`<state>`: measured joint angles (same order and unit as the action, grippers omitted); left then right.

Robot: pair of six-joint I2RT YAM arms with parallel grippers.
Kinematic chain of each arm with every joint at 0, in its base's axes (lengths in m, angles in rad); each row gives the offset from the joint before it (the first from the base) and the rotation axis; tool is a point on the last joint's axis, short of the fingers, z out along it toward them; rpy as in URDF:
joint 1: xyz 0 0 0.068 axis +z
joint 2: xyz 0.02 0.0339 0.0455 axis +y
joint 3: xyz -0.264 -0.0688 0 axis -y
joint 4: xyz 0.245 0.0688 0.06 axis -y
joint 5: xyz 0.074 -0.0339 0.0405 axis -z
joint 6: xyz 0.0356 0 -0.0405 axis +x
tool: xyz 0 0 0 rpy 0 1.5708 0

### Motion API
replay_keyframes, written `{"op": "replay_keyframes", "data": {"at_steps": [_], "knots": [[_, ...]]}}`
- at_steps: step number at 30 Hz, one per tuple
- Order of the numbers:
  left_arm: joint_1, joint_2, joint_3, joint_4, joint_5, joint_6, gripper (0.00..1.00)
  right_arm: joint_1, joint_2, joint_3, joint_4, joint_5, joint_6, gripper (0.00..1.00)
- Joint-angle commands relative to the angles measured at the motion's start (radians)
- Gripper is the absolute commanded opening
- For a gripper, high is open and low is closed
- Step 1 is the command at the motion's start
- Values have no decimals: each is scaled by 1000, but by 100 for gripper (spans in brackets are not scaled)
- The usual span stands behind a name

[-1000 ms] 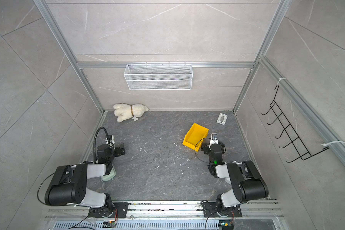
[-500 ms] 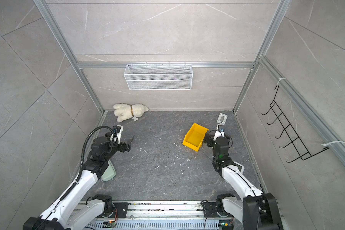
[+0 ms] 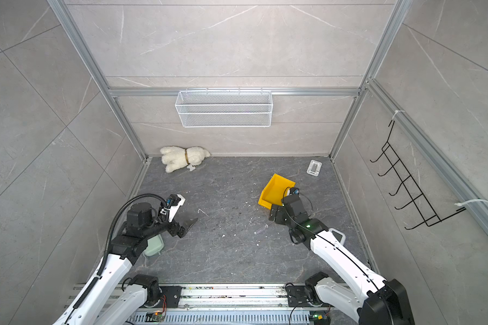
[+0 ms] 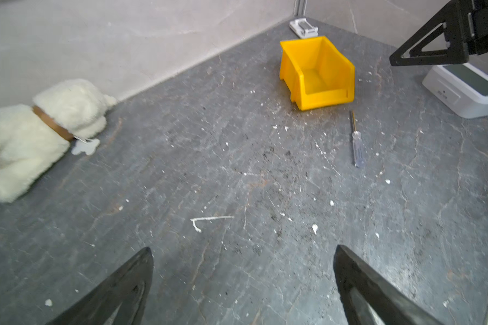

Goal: Put the screwdriver in the bin
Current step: Pick up the screwdriver from the center of the table.

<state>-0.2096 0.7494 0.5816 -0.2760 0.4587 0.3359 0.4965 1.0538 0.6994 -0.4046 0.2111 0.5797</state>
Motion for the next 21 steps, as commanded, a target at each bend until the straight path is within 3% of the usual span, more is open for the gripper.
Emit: {"op": "replay_keyframes", "data": {"at_steps": [1, 5, 10, 13, 21], "knots": [[-1, -21, -14, 18, 51, 21, 100, 91, 57, 22, -177, 55, 224, 99], [-1, -15, -31, 23, 59, 26, 100, 181, 215, 70, -169, 53, 275, 97], [-1, -12, -34, 24, 63, 27, 100, 203, 396, 141, -108, 11, 301, 88], [-1, -25, -39, 23, 60, 26, 100, 204, 463, 173, -88, 8, 319, 79], [0, -53, -49, 15, 52, 32, 100, 202, 540, 201, -82, 75, 323, 68]]}}
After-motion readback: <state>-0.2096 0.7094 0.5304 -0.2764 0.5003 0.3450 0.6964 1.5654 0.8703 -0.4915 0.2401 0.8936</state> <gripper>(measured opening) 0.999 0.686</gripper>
